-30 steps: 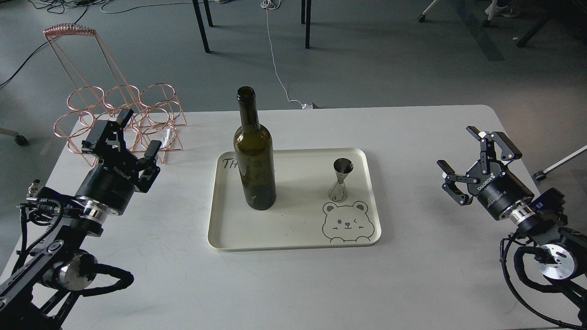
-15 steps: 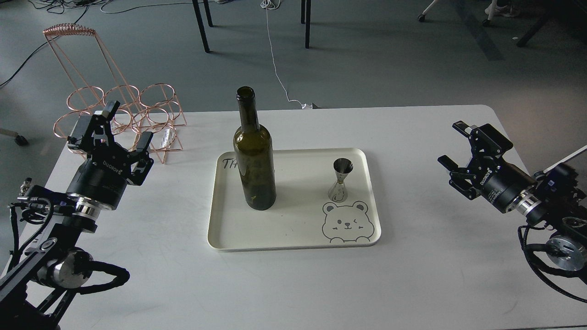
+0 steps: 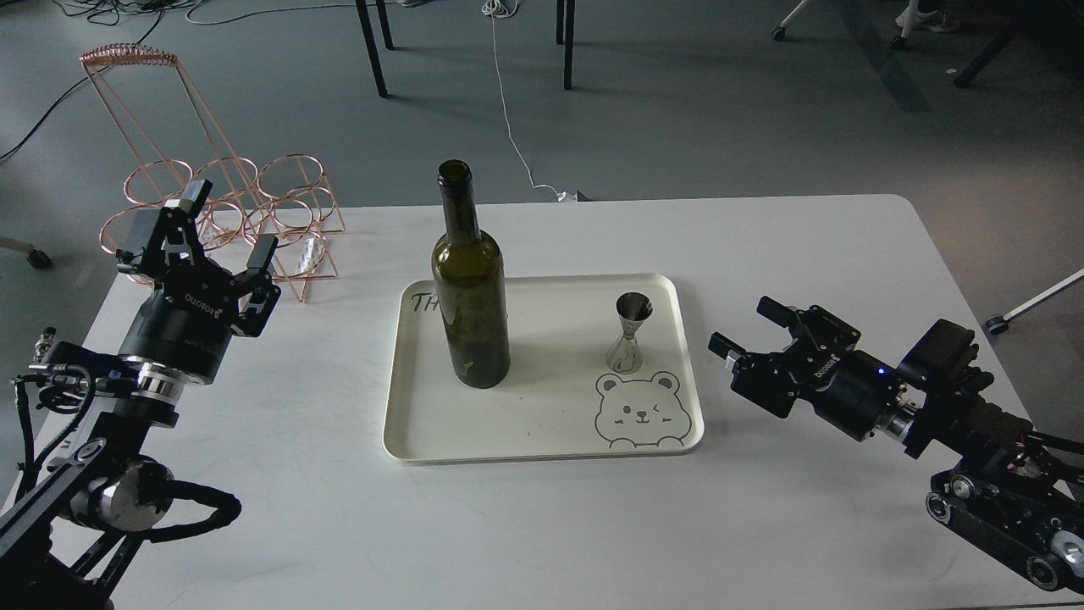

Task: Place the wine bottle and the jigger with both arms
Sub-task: 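Move the right gripper toward the metal jigger on the tray, then grasp the metal jigger with the right gripper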

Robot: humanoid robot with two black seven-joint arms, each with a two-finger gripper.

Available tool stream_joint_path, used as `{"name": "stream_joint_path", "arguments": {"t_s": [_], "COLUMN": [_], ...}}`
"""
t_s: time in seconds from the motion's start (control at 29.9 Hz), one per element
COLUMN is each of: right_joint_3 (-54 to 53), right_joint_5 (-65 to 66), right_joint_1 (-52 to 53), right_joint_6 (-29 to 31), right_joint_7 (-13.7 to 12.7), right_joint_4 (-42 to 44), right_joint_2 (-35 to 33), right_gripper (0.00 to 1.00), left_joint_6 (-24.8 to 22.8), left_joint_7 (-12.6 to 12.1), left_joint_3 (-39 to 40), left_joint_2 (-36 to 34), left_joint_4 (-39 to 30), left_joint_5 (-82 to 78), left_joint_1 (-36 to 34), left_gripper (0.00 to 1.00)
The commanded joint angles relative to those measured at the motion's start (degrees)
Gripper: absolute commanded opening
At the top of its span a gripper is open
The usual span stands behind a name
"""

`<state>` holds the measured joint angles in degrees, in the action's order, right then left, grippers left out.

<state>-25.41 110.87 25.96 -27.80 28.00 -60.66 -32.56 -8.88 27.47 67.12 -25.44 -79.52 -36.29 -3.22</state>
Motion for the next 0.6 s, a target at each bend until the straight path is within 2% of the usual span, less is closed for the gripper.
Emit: {"name": "stream_joint_path", "arguments": {"t_s": [0.0,0.17,0.3,0.5,0.57], "right_joint_3": [-0.25,-1.04,-0.60,-0.52,-0.52], "right_joint_5": [3.56,3.65,4.53,7.34,7.34], "right_joint_1": [1.19,1.90,4.09,5.85,6.20], "right_joint_6": [-0.20,-0.20,-0.20,-0.20,-0.20], "right_joint_7": [0.00,0.00,0.00,0.00,0.00], "right_joint_4": [3.70,4.75,10.02,14.68,15.65], "right_joint_2": [4.78,7.33,9.62,14.01,15.24], "right_gripper": [0.99,0.99,0.98,0.80,0.78], "left_joint_6": [-0.09,-0.18,-0.09,-0.18,-0.26], "left_joint_7": [0.47,0.53,0.53,0.53,0.53], "left_joint_3": [0.03,0.03,0.03,0.03,0.03], "left_joint_2": [-0.13,-0.40,-0.31,-0.31,-0.40], "left_joint_4": [-0.02,-0.11,-0.20,-0.81,-1.25], "left_joint_5": [-0.01,-0.01,-0.01,-0.01,-0.01], "left_joint_1": [0.06,0.15,0.15,0.23,0.23], "left_gripper": [0.98,0.98,0.98,0.98,0.98]}}
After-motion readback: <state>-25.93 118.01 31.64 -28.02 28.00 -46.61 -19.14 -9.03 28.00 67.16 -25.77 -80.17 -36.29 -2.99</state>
